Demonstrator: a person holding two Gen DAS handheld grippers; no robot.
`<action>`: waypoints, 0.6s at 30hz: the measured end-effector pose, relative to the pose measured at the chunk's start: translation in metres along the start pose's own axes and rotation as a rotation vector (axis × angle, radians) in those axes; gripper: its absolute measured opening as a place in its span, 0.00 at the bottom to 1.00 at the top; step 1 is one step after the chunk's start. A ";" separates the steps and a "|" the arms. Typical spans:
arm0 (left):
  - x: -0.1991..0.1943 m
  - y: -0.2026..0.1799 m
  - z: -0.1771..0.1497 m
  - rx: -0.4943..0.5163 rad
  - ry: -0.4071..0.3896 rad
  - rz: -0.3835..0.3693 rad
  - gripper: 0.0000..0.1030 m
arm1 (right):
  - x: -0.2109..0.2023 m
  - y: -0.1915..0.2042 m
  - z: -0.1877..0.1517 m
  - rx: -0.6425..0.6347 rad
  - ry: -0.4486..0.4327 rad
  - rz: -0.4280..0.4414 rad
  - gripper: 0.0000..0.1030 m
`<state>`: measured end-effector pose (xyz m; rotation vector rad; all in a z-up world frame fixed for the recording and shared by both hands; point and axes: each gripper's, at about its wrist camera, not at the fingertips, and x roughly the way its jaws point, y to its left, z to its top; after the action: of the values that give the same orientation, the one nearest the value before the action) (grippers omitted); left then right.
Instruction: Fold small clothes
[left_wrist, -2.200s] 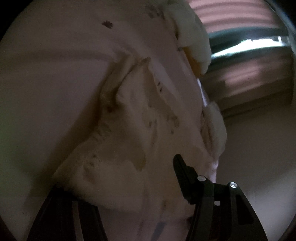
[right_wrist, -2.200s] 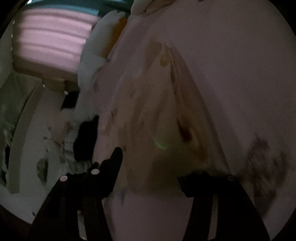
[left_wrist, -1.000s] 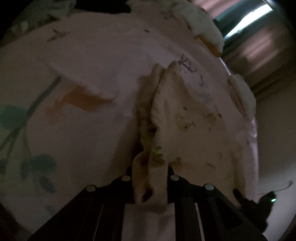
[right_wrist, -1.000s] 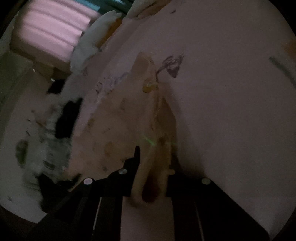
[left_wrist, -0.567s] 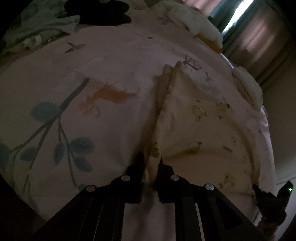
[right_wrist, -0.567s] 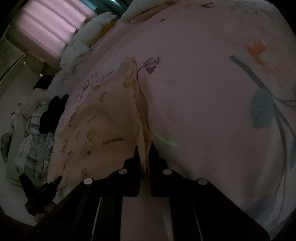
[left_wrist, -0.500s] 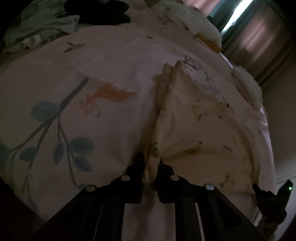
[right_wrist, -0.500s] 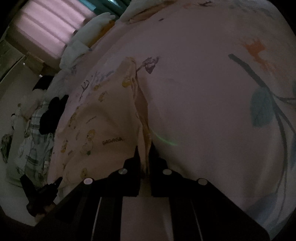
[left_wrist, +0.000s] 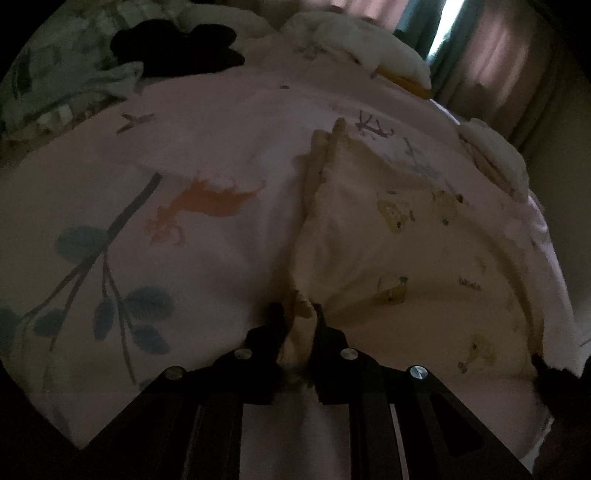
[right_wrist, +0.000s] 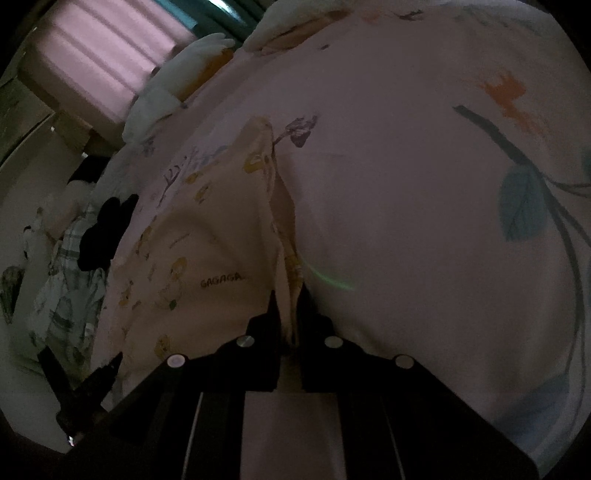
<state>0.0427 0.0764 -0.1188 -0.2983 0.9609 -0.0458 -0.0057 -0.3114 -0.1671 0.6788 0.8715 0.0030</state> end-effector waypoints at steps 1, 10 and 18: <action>0.001 0.000 0.001 -0.015 0.007 -0.006 0.16 | 0.000 -0.001 -0.001 0.002 -0.005 0.002 0.04; 0.001 0.015 0.001 -0.079 0.013 -0.108 0.18 | -0.001 -0.005 -0.007 0.023 -0.043 0.033 0.04; 0.000 0.010 0.001 -0.037 0.004 -0.077 0.18 | -0.001 -0.006 -0.004 0.041 -0.032 0.048 0.04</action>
<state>0.0421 0.0866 -0.1212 -0.3688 0.9546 -0.0990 -0.0106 -0.3142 -0.1719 0.7359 0.8262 0.0178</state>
